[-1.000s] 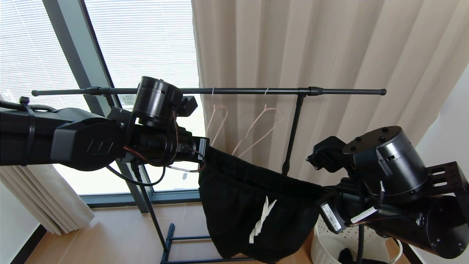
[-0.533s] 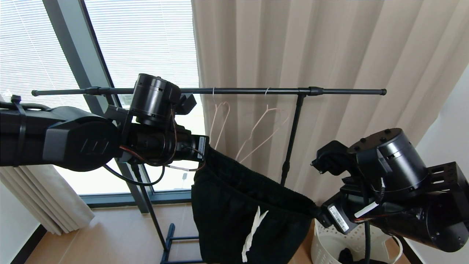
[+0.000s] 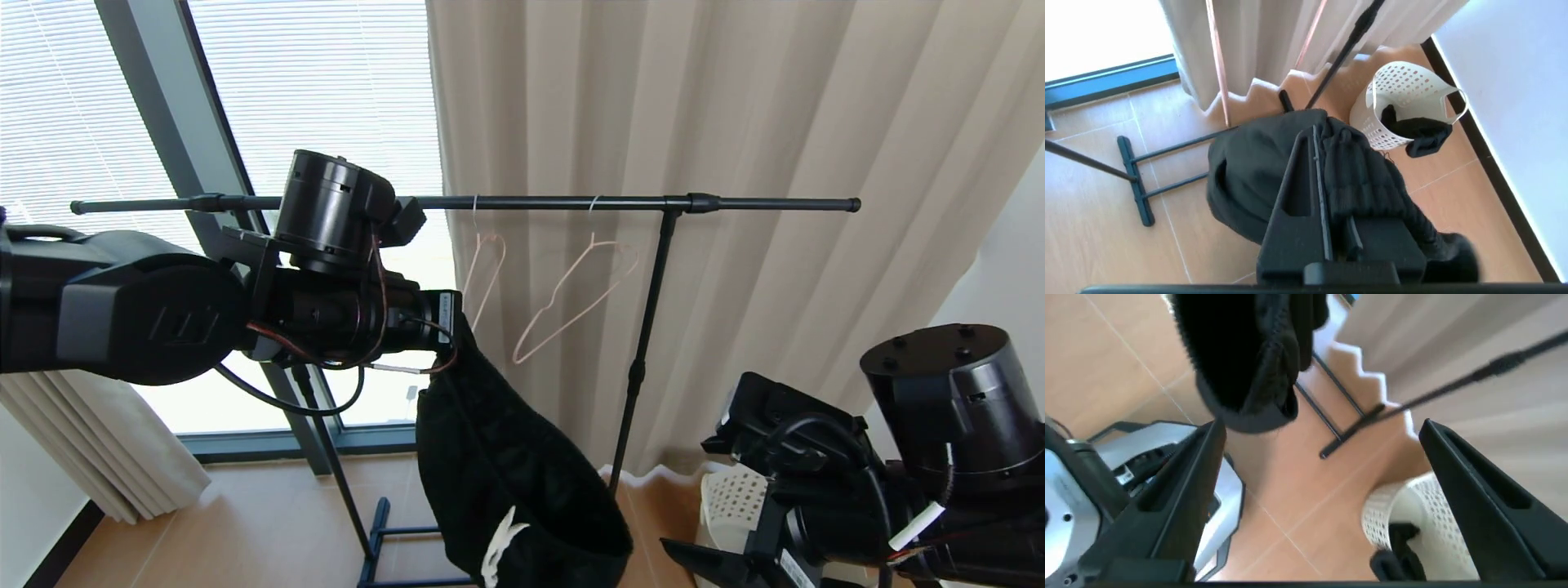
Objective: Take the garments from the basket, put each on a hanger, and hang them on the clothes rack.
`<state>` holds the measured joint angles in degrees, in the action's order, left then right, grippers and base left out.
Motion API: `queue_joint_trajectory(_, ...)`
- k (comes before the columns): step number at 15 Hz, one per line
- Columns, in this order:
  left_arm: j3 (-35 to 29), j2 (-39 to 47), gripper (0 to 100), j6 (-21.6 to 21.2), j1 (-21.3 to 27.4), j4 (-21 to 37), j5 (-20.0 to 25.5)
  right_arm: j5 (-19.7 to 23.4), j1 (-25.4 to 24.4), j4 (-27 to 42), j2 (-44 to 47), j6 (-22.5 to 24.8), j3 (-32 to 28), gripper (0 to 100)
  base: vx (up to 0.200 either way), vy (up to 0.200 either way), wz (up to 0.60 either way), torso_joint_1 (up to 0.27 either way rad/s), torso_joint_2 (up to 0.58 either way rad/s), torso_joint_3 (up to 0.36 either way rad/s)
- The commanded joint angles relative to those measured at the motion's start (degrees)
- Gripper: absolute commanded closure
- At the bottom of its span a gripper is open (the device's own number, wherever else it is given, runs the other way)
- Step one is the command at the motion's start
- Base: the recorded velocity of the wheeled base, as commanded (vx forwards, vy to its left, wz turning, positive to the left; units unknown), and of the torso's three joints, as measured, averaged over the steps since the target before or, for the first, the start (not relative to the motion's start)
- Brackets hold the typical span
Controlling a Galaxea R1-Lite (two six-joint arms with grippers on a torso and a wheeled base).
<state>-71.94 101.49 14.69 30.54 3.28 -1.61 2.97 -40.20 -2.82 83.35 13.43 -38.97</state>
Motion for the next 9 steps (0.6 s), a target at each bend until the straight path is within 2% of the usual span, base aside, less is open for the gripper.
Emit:
queue_joint_trajectory(1, 1.36, -0.32, 100, 0.08, 0.22, 0.06, -0.06, 3.35, 1.18, -2.19, -2.66, 0.28, 1.88, 0, 0.000, 0.000, 0.00, 0.000, 0.00, 0.000)
queue_joint_trajectory(2, 2.59, -0.32, 100, 0.08, 1.02, -0.03, -0.06, 4.94, 1.53, -4.30, -2.66, 0.19, 2.32, 0, 0.000, 0.000, 0.00, 0.000, 0.00, 0.000)
queue_joint_trajectory(5, 4.96, -1.47, 100, -0.01, 2.42, -2.05, -0.06, 5.20, 1.27, -8.35, 0.15, 0.01, 2.15, 0, 0.000, 0.000, 0.00, 0.000, 0.00, 0.000)
queue_joint_trajectory(7, 6.28, -1.47, 100, -0.10, 3.12, -3.81, -0.24, 5.02, -0.93, -17.22, 6.65, 0.01, 0.65, 0, 0.000, 0.000, 0.00, 0.000, 0.00, 0.000)
queue_joint_trajectory(9, 6.28, -1.47, 100, 0.08, 3.12, -3.89, -0.32, 4.85, -2.42, -22.14, 11.14, -0.07, -1.46, 0, 0.000, 0.000, 0.00, 0.000, 0.00, 0.000)
